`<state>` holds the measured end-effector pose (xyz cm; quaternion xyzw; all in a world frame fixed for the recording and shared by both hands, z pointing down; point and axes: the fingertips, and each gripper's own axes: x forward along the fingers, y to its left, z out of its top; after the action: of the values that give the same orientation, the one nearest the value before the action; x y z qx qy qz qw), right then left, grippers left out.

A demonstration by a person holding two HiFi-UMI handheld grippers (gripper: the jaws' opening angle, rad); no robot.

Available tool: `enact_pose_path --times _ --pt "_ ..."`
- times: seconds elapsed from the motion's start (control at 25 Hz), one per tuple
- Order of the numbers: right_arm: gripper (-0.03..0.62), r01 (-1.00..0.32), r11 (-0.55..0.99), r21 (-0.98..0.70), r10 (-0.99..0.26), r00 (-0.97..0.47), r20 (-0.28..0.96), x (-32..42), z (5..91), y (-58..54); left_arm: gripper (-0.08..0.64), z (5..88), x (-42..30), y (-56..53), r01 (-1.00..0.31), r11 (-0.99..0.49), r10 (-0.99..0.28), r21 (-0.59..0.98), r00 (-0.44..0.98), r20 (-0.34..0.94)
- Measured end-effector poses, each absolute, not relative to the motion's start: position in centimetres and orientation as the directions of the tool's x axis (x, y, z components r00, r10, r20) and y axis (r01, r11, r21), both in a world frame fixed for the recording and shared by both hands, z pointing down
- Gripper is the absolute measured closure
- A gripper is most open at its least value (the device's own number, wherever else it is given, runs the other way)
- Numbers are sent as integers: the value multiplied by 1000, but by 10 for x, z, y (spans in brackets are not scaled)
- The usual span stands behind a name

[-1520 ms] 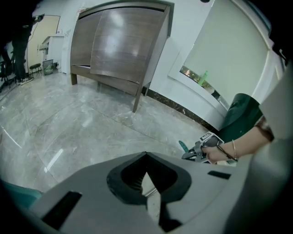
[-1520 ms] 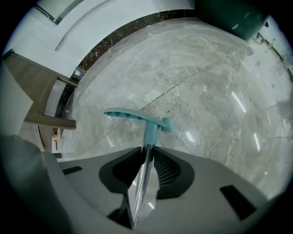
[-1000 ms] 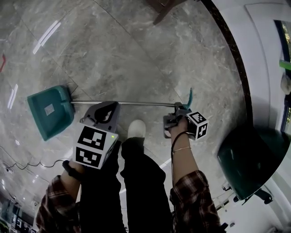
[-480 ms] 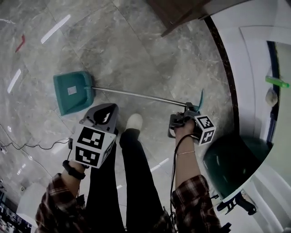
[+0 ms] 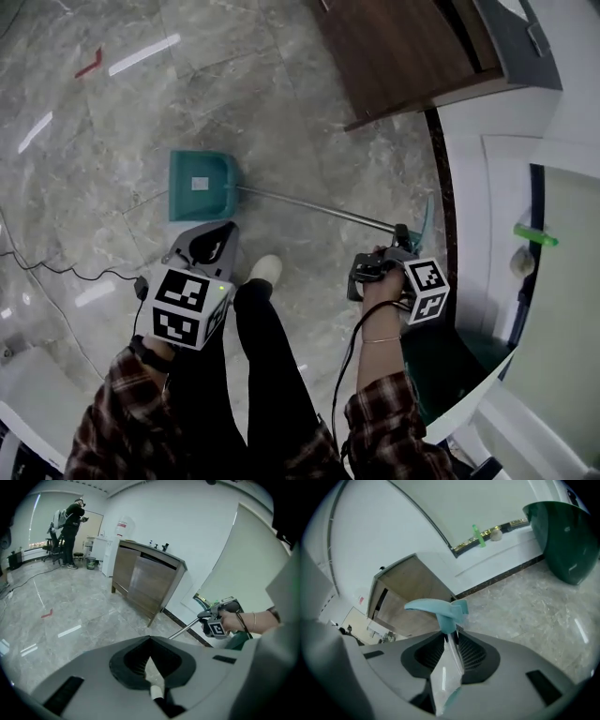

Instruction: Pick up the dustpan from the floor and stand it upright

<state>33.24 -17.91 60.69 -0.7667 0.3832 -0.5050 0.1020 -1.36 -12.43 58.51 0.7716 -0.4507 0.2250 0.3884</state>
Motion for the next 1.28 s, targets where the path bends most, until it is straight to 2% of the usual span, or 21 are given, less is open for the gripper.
enact_pose_path --times 0.48,0.88,1.28 --pt "494 -770 -468 -433 -739 73 669 178 530 -187 558 516 -112 -86 -906 -135 -604 400 396 692" --pt "494 -840 -371 -396 -711 -18 703 63 506 -163 560 471 -184 -74 -914 -43 -677 405 324 661" --pt "494 -925 -235 -298 -635 -86 768 3 503 -121 558 447 -207 -45 -905 8 -699 425 299 650"
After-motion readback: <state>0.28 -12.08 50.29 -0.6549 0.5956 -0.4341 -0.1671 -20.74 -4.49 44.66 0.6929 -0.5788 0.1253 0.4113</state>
